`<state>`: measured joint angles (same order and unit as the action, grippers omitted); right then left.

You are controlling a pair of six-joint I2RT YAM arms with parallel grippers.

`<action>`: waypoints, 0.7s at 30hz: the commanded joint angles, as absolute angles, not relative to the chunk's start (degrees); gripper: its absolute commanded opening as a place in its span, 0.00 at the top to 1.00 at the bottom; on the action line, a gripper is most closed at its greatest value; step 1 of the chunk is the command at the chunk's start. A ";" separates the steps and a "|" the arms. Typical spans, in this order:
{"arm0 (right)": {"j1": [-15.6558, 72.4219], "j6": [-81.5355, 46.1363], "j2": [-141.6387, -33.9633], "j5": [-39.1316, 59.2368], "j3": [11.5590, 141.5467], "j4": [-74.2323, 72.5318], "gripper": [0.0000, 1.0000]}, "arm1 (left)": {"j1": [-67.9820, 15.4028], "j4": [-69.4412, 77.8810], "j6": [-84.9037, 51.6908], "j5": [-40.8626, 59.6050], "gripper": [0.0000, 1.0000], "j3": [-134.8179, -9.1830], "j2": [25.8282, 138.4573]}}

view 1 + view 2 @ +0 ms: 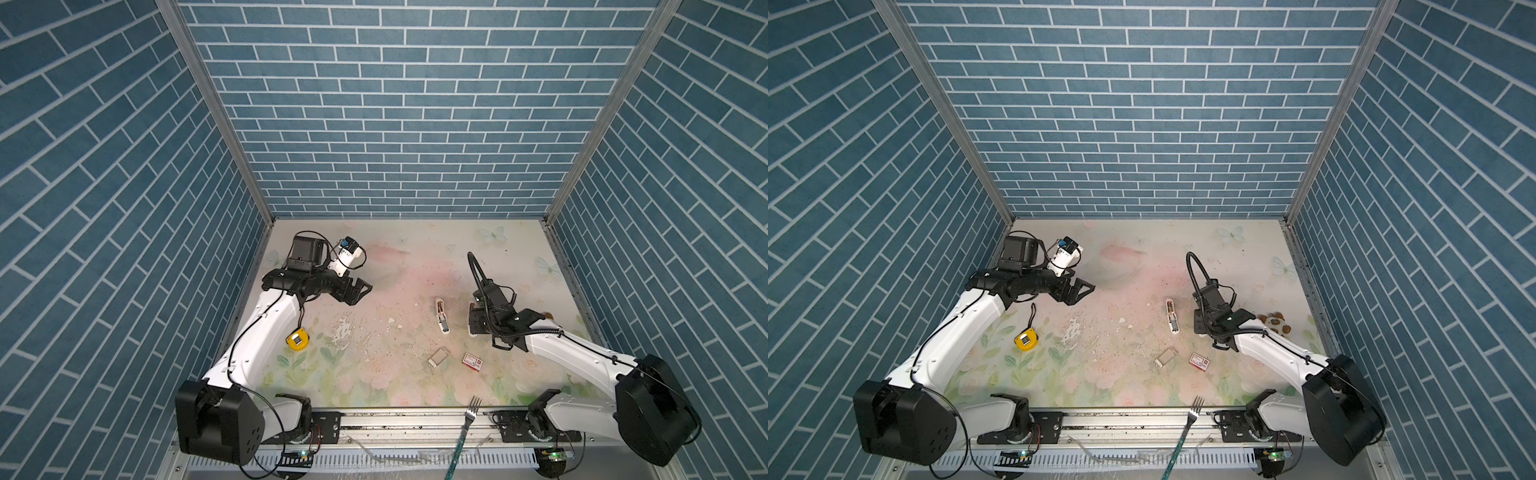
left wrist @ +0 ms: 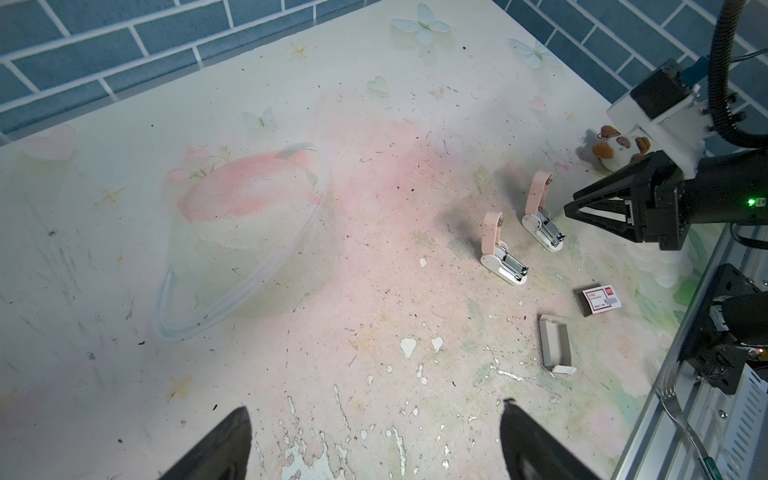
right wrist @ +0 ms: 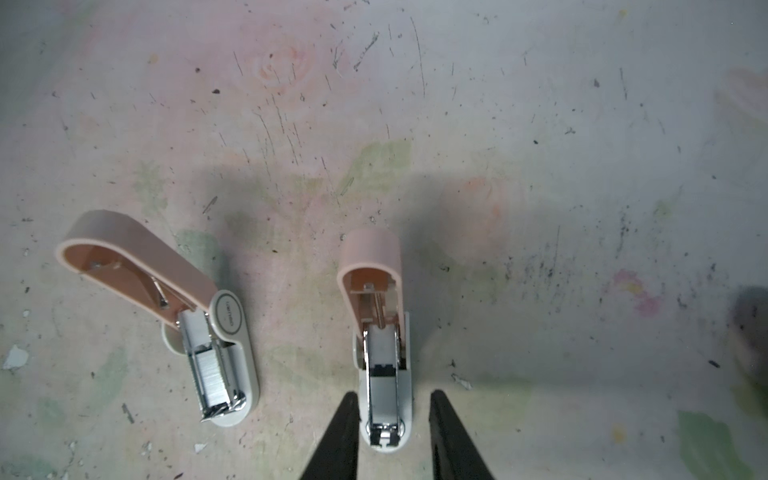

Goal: Load the staples into the stapler

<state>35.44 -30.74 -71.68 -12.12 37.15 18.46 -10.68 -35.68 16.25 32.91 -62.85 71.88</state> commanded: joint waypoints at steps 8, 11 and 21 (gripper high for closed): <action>34.73 -30.56 -75.00 -13.28 36.35 17.20 0.69 | -10.28 -35.64 16.04 33.84 0.06 -62.41 71.30; 34.67 -30.85 -76.06 -12.97 36.05 16.68 0.69 | -10.28 -35.63 16.02 33.84 0.06 -62.42 71.37; 34.37 -31.09 -77.89 -12.40 35.26 15.10 0.69 | -10.27 -35.59 16.00 33.86 0.05 -62.40 71.74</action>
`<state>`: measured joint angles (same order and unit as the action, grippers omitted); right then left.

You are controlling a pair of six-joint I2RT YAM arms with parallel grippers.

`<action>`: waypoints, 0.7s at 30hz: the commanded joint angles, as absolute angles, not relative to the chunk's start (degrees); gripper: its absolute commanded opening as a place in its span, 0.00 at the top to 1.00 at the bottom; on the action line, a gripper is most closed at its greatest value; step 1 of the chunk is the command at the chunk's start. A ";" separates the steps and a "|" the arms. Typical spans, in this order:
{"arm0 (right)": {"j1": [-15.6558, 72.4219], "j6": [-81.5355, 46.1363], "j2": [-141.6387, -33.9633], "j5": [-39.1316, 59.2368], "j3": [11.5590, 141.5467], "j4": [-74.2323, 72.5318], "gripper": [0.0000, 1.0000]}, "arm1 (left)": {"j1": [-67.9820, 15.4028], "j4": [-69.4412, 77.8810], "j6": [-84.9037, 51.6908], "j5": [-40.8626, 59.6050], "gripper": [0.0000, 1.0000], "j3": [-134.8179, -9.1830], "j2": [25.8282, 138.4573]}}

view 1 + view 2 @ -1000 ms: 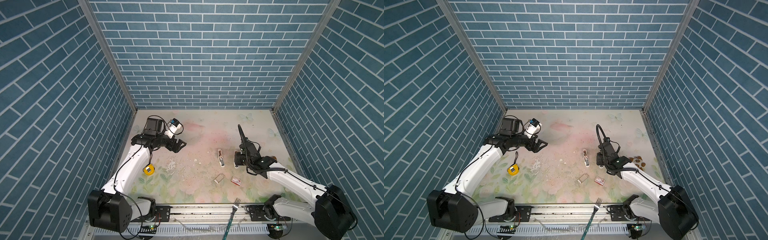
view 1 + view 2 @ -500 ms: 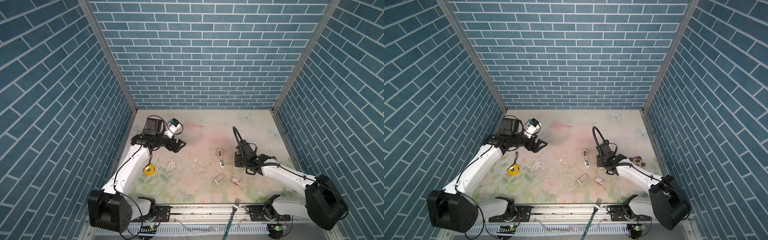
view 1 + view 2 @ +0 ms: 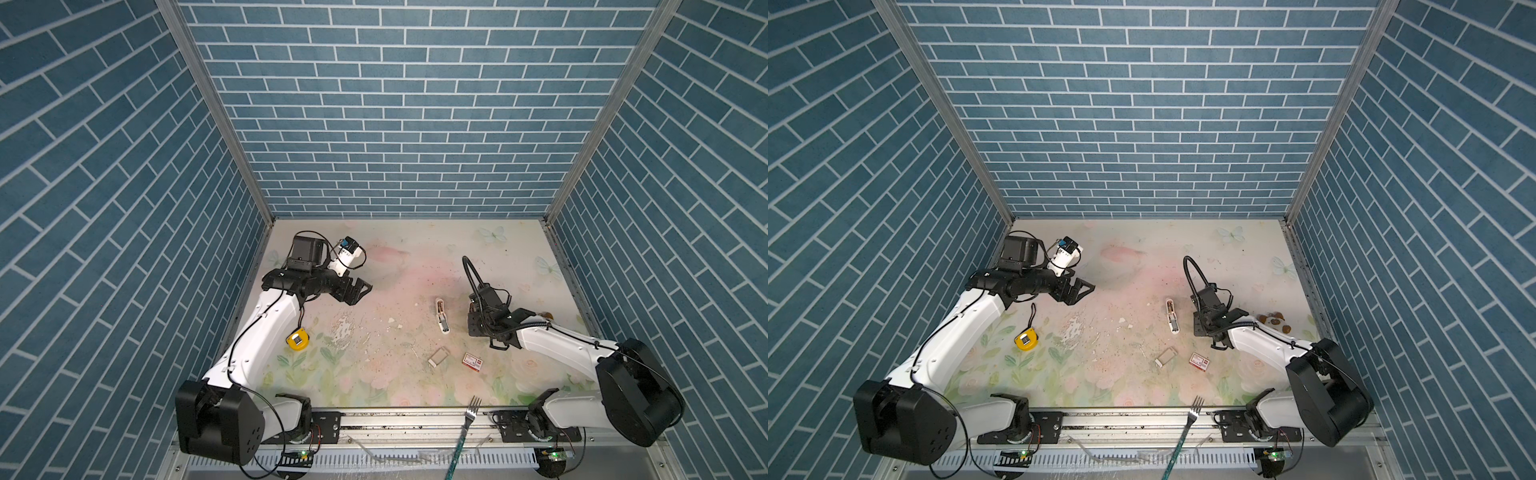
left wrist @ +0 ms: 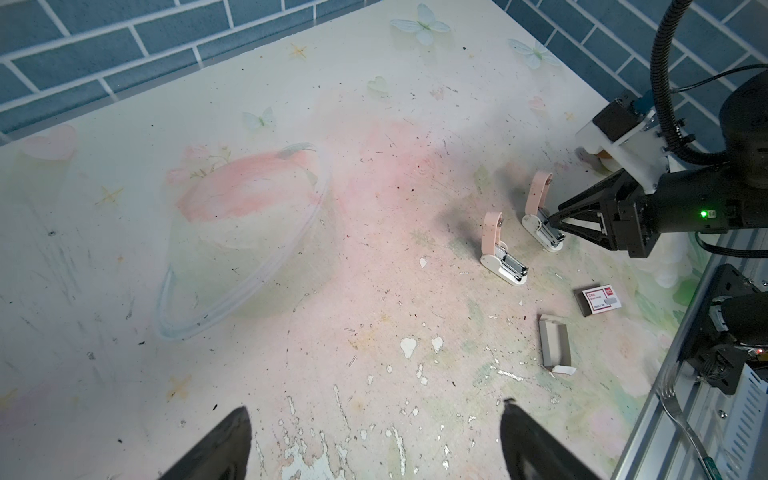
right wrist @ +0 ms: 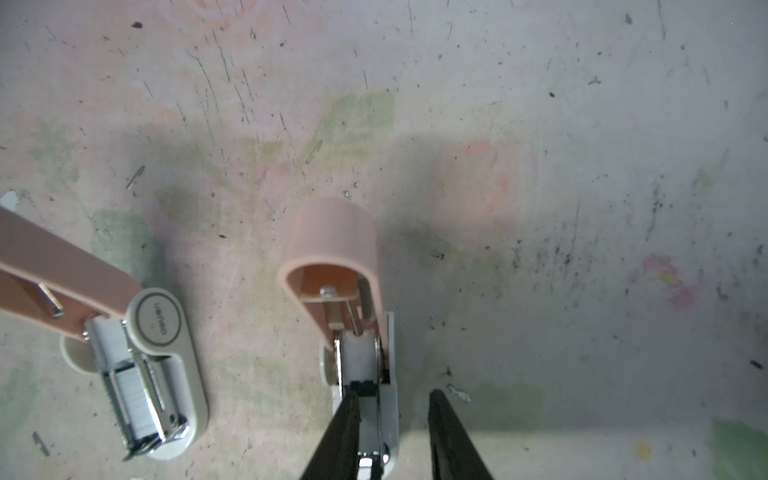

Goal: Load the staples into the stapler

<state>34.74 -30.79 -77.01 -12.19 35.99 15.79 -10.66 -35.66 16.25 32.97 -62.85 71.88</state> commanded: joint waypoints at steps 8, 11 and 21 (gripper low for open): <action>34.28 -31.53 -79.72 -11.77 35.07 14.33 0.69 | -10.28 -35.60 16.08 33.71 0.06 -62.40 71.71; 34.28 -31.73 -79.25 -11.67 34.78 14.31 0.69 | -10.28 -35.60 16.10 33.68 0.06 -62.32 71.62; 34.29 -30.71 -71.82 -12.94 36.14 17.43 0.69 | -10.20 -36.19 16.08 33.57 0.06 -63.22 71.60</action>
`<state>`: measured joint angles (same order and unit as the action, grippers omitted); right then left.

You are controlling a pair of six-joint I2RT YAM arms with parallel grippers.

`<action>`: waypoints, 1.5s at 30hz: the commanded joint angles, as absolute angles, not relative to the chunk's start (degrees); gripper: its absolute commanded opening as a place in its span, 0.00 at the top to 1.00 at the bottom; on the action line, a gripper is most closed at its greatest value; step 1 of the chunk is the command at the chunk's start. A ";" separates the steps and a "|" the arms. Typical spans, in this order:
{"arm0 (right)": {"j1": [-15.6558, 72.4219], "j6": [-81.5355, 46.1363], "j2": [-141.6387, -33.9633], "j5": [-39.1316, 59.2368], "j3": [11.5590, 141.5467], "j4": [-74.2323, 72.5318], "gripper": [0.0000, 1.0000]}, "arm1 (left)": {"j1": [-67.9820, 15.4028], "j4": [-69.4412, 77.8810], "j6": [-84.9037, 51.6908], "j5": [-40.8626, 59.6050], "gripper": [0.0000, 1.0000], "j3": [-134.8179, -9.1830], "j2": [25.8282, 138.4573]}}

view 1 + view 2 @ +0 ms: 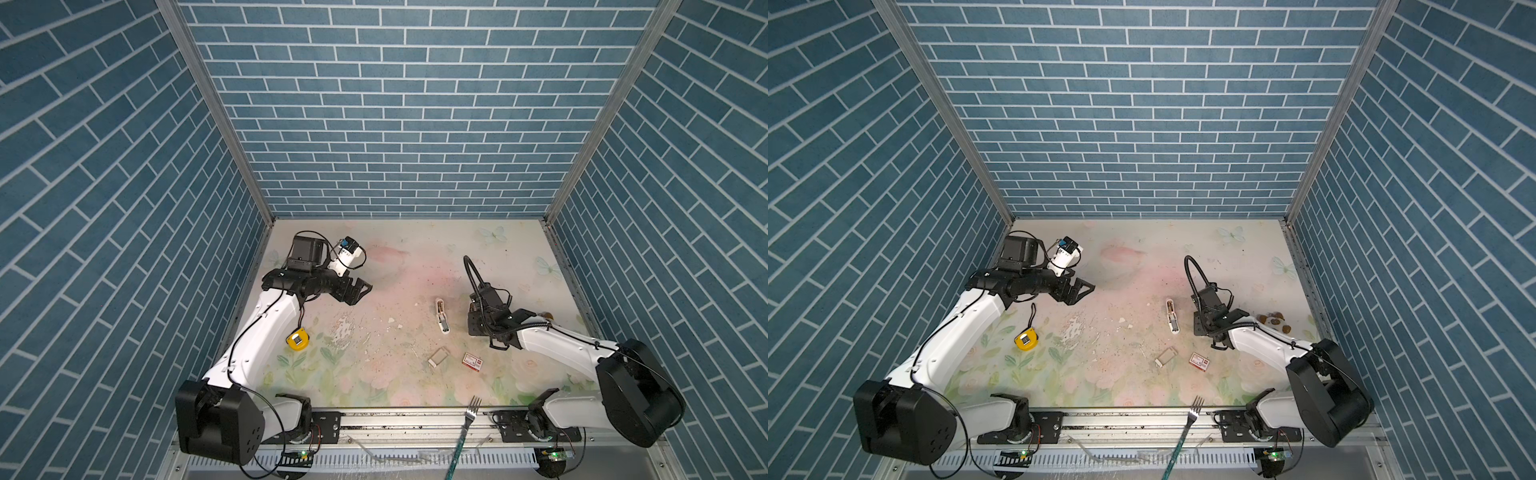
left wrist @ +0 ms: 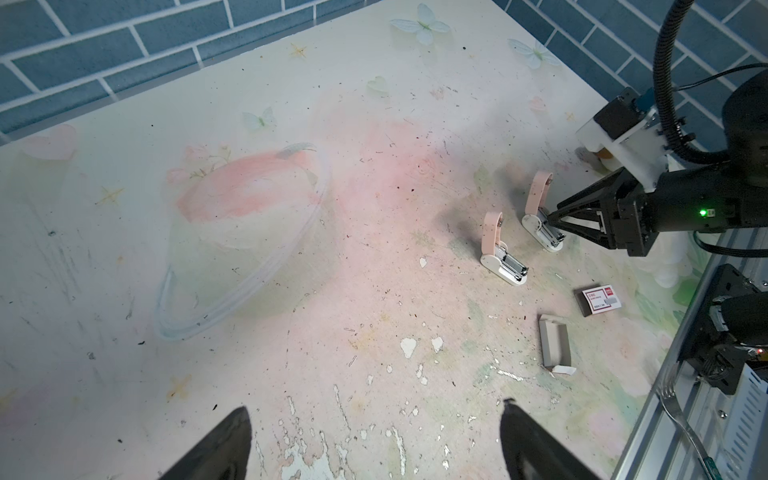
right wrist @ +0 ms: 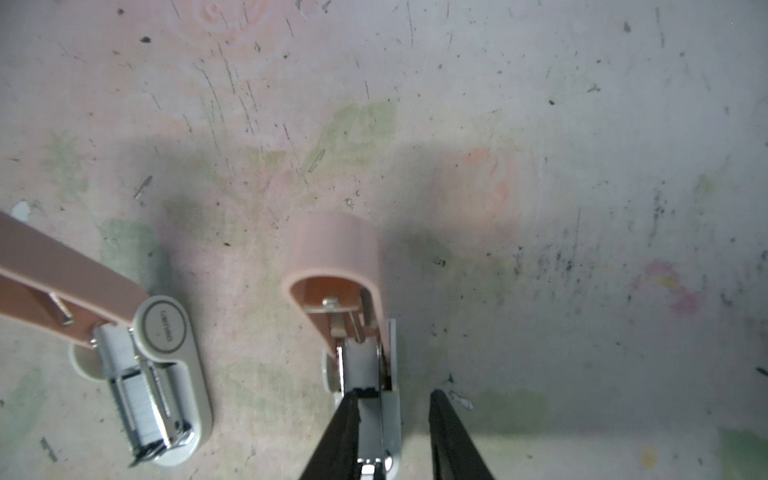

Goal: Load the staples into the stapler

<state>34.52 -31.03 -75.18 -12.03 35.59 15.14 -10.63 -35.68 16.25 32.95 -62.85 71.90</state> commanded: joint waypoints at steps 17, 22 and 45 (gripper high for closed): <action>35.35 -27.70 -71.68 6.35 41.52 13.82 0.61 | -9.43 -36.56 16.00 33.71 0.06 -63.66 70.03; 37.25 -27.38 -77.95 9.38 42.33 9.94 0.59 | -9.32 -36.47 15.92 34.11 0.05 -63.19 69.79; 43.42 -25.14 -85.81 -0.39 45.62 13.86 0.55 | -9.23 -36.69 16.17 34.19 0.06 -63.33 70.35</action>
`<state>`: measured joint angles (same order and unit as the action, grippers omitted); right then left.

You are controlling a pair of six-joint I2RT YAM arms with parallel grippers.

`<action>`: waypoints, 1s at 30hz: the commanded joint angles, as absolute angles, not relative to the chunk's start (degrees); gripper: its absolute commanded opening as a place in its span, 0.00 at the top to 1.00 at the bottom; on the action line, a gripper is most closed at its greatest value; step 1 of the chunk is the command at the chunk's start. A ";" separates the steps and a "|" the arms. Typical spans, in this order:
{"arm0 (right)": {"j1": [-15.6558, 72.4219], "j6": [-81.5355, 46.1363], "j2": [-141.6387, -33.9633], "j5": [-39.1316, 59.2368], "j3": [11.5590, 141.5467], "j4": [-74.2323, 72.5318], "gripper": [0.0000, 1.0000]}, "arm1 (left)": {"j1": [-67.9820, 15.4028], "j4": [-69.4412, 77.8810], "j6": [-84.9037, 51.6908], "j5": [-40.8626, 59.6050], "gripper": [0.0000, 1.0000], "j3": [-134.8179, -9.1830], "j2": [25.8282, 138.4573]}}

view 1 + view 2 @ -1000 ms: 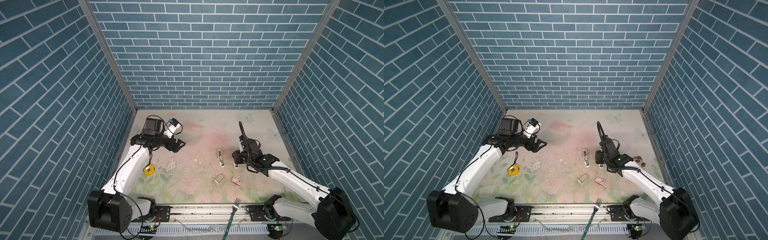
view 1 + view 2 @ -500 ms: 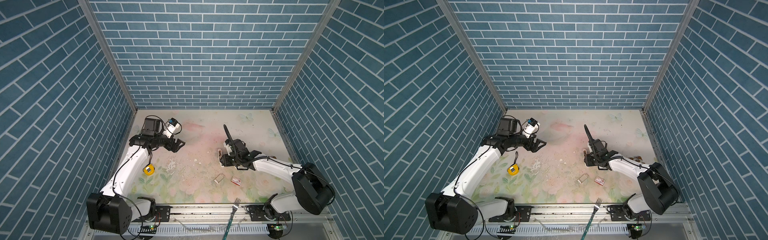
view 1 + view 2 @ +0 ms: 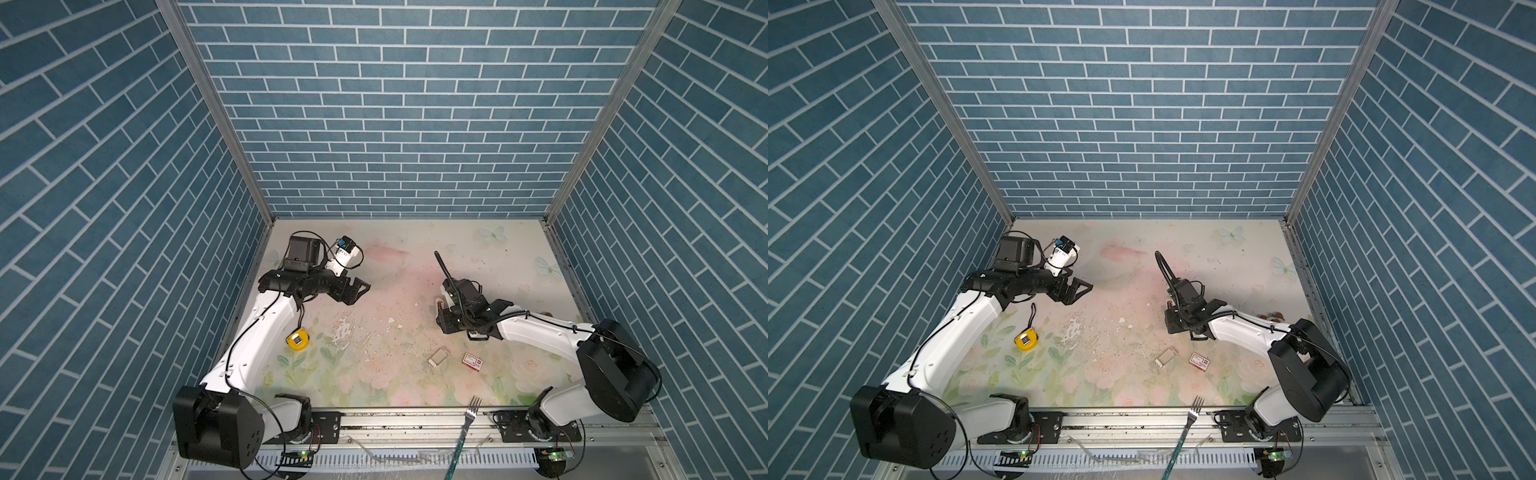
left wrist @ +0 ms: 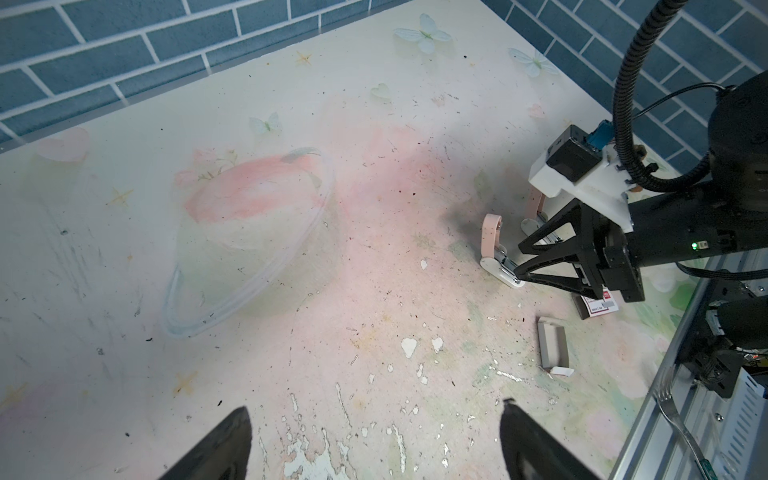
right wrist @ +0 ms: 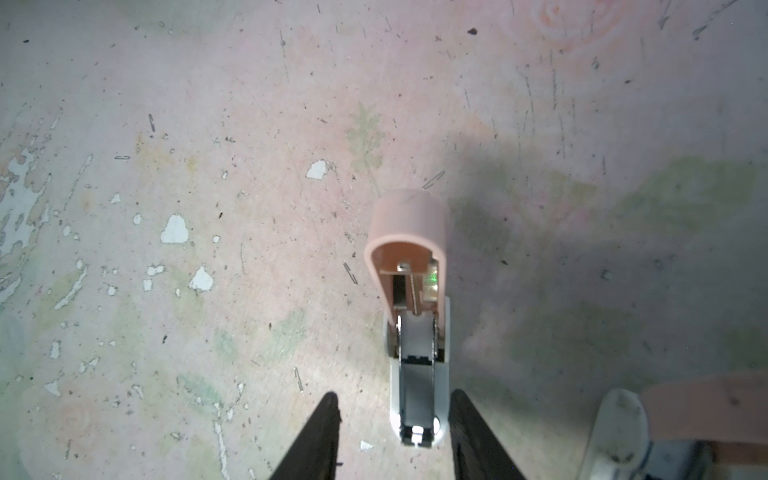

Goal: Load the staples into the stapler

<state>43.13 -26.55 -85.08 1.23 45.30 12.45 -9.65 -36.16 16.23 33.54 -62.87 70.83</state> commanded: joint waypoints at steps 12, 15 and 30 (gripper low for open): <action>43.42 -24.79 -90.17 0.11 45.26 11.30 0.55 | -9.14 -36.95 16.28 34.01 0.06 -63.37 70.29; 43.35 -24.13 -90.71 0.11 45.60 11.25 0.55 | -9.14 -36.91 16.26 34.01 0.05 -63.30 70.31; 44.11 -19.55 -96.56 1.18 49.53 12.39 0.70 | -8.88 -36.94 16.27 34.01 0.06 -63.37 69.96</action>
